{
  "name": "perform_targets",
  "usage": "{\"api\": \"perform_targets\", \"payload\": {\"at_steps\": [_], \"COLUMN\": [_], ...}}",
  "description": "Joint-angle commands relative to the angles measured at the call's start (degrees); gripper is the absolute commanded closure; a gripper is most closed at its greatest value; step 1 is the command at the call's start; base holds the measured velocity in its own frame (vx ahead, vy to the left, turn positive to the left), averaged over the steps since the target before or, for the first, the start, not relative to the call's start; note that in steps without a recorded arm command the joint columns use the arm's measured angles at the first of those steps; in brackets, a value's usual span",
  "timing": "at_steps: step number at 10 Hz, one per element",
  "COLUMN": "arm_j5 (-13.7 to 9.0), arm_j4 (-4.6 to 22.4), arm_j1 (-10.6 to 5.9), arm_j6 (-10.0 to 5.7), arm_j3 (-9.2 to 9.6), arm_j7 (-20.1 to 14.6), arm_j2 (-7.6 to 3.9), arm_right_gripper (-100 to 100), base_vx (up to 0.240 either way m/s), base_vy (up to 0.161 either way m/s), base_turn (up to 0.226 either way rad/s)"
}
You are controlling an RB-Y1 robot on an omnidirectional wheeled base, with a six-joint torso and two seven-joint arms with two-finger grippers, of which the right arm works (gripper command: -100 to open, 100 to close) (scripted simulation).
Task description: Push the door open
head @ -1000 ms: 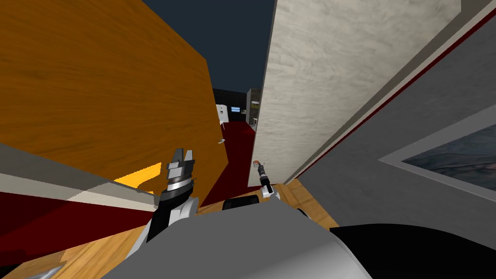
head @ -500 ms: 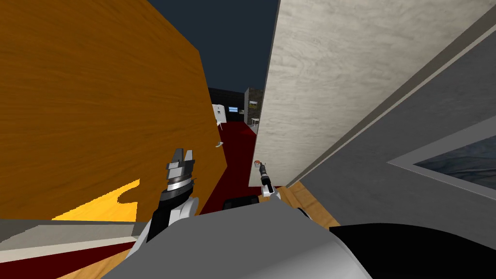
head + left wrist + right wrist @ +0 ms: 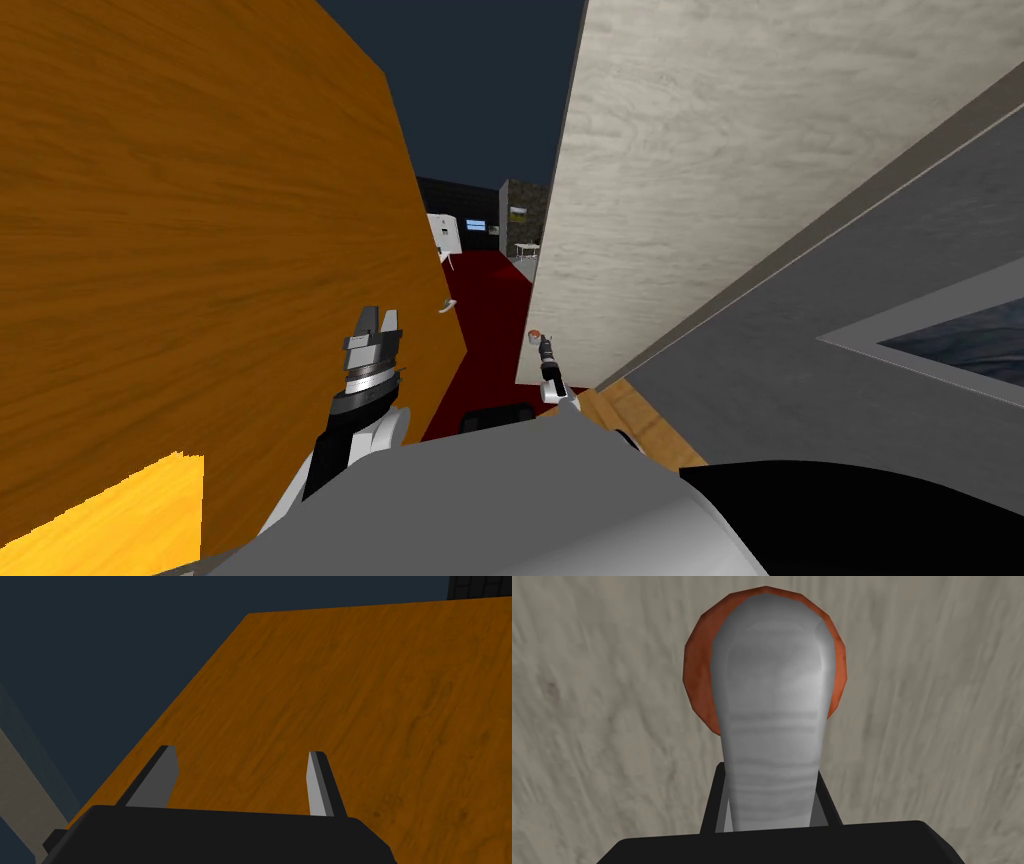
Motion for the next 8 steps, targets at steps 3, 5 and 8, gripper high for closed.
{"api": "perform_targets", "payload": {"at_steps": [3, 5, 8], "arm_j5": [-1.14, -1.51, -2.20], "arm_j4": [-0.09, 0.07, 0.36], "arm_j1": [-0.27, -0.40, -0.63], "arm_j6": [-0.29, -0.29, -0.28], "arm_j3": [-2.69, -3.51, -5.03], "arm_j7": [1.57, 2.08, 3.03], "arm_j2": [0.27, 0.68, 1.69], "arm_right_gripper": [100, 100, 100], "base_vx": [0.188, 0.139, 0.188], "base_vy": [0.053, 0.047, 0.094], "base_turn": [-0.075, -0.061, -0.098]}}
